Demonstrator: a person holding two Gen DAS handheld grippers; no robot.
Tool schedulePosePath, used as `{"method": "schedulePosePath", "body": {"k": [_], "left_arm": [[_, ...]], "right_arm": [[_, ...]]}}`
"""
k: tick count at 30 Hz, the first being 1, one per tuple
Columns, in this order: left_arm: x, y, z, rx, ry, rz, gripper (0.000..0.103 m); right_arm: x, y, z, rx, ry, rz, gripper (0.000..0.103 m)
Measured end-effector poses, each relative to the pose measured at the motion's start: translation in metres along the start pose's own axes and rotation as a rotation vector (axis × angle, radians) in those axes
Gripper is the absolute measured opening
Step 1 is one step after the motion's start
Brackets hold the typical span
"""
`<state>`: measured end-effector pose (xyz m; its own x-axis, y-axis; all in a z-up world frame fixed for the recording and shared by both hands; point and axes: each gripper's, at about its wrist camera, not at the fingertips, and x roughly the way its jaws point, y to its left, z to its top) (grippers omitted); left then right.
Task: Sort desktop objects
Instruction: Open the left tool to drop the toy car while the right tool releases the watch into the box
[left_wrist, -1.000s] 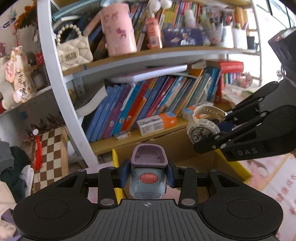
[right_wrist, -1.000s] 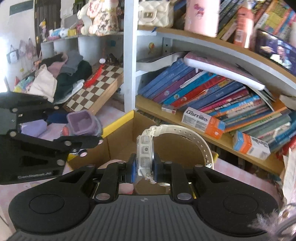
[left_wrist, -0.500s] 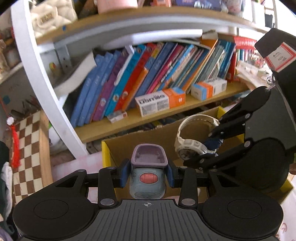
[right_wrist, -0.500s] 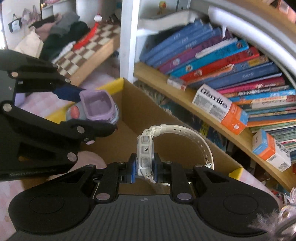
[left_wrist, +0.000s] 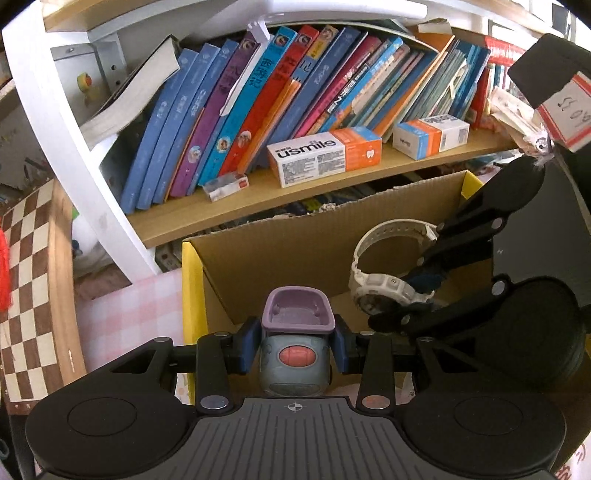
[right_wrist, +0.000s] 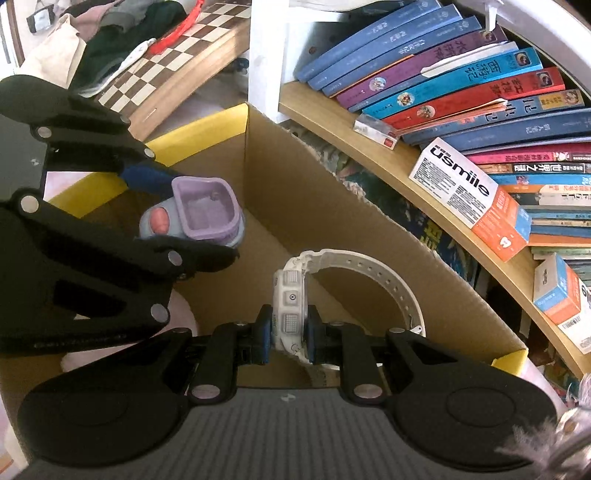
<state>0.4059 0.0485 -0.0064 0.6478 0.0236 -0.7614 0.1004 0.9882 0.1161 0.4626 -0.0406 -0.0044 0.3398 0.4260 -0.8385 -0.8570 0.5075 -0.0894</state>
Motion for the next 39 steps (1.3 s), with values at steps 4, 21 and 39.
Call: {"method": "schedulePosePath", "body": {"k": [4,21,39], "left_arm": [[0.002,0.002,0.002,-0.012,0.018,-0.006,0.039],[-0.049,-0.001,-0.005,0.006,-0.109,0.043,0.074],[-0.152,-0.002,-0.064,-0.026,-0.264,0.066,0.092]], "right_arm": [[0.000,0.000,0.001,-0.002,-0.006,-0.008,0.018],[-0.046,-0.004,-0.007,0.072,-0.114,-0.040,0.048],[-0.143,0.056,-0.037,0.085,-0.271,0.006,0.061]]}}
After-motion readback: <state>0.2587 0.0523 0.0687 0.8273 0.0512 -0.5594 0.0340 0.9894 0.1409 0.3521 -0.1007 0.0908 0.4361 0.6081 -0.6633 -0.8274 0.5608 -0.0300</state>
